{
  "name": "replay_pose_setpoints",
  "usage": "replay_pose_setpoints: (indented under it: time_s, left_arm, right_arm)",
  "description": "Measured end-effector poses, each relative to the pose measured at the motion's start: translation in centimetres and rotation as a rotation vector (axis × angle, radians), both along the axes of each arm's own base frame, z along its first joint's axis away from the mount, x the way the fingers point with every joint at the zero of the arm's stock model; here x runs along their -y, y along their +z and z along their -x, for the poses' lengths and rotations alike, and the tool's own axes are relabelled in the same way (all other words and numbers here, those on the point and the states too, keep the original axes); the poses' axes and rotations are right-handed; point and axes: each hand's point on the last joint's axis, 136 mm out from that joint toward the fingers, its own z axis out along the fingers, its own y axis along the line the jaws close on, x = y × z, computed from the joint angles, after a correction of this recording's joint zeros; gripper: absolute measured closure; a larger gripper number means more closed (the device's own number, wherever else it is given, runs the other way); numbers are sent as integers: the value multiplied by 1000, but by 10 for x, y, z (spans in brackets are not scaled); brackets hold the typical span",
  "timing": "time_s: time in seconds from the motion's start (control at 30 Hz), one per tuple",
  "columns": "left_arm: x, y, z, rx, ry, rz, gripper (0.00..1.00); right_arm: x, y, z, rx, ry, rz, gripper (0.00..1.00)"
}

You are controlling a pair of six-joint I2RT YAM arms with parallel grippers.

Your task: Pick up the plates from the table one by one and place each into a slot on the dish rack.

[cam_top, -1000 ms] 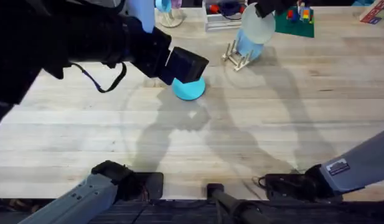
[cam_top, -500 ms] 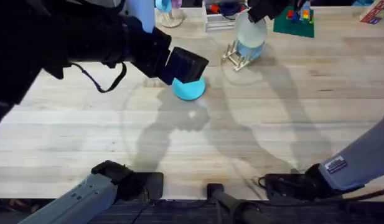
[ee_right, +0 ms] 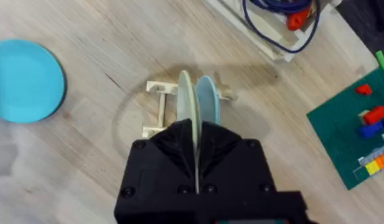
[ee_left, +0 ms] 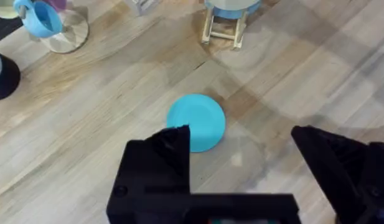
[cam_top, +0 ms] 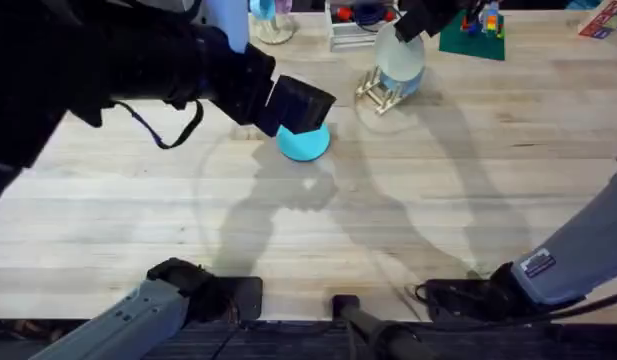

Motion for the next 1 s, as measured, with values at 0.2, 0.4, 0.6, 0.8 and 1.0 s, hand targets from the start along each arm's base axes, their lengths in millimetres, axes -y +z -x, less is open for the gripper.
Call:
replay_pose_setpoints:
  time_s: [0.2,0.4,0.6,0.8,1.0]
  left_arm:
    - [0,0,0,0,0,0,7]
    - [0,0,0,0,0,0,8]
    - [0,0,0,0,0,0,6]
    - [0,0,0,0,0,0,8]
    - [0,0,0,-1,0,0,7]
  right_arm:
    - [0,-9,-1,-21,0,5,972]
    - [0,-14,-1,-33,0,7,972]
    - [0,-14,-1,-34,0,8,972]
    - [0,-14,-1,-35,0,8,973]
    - [0,-14,-1,-35,0,8,938]
